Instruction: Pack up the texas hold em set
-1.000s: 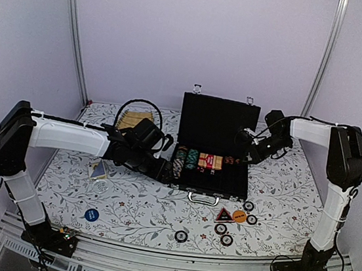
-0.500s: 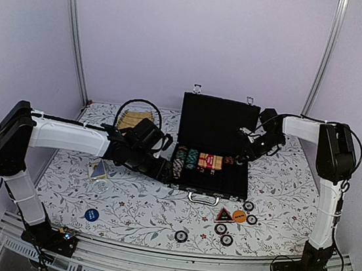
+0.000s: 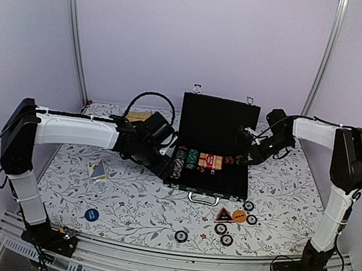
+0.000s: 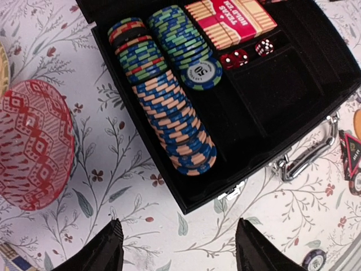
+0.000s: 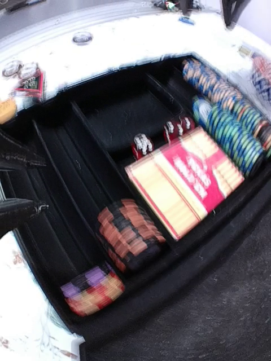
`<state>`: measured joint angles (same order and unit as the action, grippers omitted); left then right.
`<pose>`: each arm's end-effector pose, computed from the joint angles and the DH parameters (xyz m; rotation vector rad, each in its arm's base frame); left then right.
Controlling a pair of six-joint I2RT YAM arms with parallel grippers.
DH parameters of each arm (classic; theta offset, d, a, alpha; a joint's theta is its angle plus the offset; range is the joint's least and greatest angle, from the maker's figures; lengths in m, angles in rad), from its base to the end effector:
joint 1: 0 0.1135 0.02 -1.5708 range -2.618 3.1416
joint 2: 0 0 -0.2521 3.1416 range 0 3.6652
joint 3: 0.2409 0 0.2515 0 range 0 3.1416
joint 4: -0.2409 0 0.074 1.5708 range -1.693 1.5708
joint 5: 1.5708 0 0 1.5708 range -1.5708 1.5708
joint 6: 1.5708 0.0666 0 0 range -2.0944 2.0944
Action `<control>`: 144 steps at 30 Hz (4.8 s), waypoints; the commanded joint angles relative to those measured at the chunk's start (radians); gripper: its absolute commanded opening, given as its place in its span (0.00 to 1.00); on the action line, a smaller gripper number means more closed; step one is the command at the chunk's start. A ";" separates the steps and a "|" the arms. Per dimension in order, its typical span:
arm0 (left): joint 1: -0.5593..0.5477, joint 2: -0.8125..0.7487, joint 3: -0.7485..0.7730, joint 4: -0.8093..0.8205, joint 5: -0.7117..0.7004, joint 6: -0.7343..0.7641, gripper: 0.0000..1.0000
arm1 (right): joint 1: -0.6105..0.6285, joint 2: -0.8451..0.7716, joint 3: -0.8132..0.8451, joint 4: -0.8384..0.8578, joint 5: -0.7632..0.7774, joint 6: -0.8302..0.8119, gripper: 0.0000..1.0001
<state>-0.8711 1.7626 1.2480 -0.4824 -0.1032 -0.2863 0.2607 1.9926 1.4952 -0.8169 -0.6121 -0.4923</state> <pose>0.2540 -0.2911 0.1752 0.7087 2.4911 -0.3059 0.3757 0.1398 0.1554 -1.0984 2.4781 0.8097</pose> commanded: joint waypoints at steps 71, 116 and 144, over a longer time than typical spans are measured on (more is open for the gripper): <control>0.064 0.383 0.359 -0.064 -0.261 0.281 0.67 | -0.004 -0.186 -0.273 0.071 -0.140 -0.109 0.36; -0.034 0.575 0.622 -0.056 -0.288 0.591 0.73 | -0.004 -0.166 -0.271 0.059 -0.142 -0.121 0.38; 0.021 0.526 0.628 -0.075 -0.244 0.604 0.71 | -0.004 -0.154 -0.270 0.047 -0.146 -0.124 0.38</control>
<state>-0.8486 2.3596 1.9190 -0.5381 -0.3756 0.3141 0.2607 1.8225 1.2350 -0.7563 -0.7433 -0.6029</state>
